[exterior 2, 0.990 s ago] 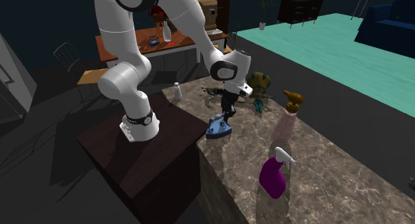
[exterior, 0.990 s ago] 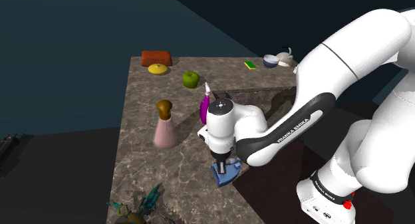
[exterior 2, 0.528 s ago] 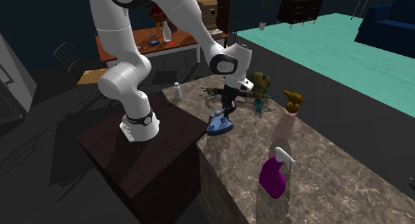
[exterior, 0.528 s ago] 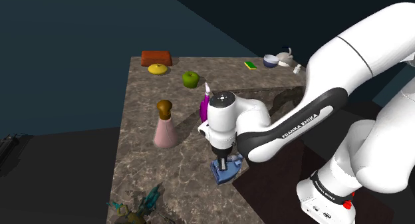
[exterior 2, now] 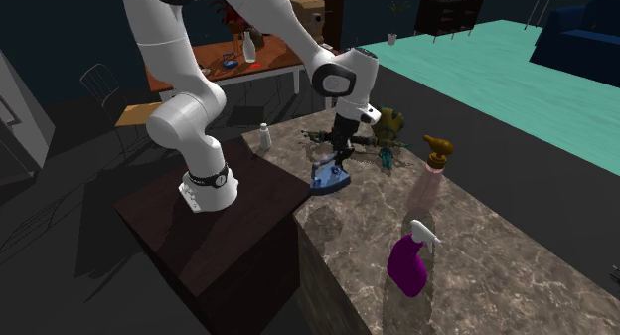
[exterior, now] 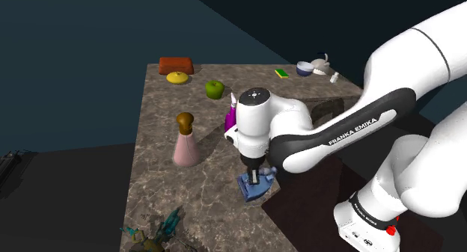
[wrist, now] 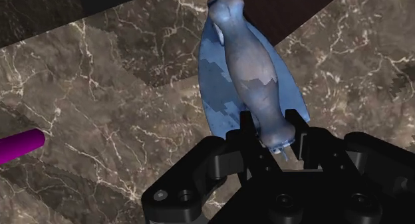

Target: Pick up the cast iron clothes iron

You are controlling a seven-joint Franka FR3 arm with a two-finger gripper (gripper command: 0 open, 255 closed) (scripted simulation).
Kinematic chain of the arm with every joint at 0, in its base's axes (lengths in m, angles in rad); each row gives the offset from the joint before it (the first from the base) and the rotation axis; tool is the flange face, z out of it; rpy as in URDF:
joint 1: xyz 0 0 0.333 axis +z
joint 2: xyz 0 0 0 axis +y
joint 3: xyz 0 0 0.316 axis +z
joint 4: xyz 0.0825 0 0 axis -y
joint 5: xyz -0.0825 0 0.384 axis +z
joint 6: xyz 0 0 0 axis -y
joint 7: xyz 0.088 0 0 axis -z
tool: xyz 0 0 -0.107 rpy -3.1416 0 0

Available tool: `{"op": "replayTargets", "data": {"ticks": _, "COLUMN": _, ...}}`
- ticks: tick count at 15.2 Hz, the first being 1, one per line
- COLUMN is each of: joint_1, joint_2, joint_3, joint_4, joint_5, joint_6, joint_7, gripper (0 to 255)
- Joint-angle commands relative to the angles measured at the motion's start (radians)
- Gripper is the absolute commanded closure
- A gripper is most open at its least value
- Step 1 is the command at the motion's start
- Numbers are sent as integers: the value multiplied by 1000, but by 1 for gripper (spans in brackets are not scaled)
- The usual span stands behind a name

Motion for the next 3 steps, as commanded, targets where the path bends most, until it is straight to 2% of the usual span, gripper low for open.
{"op": "replayTargets", "data": {"ticks": 1, "joint_1": 1, "joint_2": -19, "joint_3": 0, "joint_4": 11, "joint_5": 11, "joint_6": -29, "joint_7": -8, "gripper": 255}}
{"op": "replayTargets", "data": {"ticks": 3, "joint_1": 2, "joint_2": -21, "joint_3": -1, "joint_4": 12, "joint_5": 12, "joint_6": -31, "joint_7": -9, "gripper": 255}}
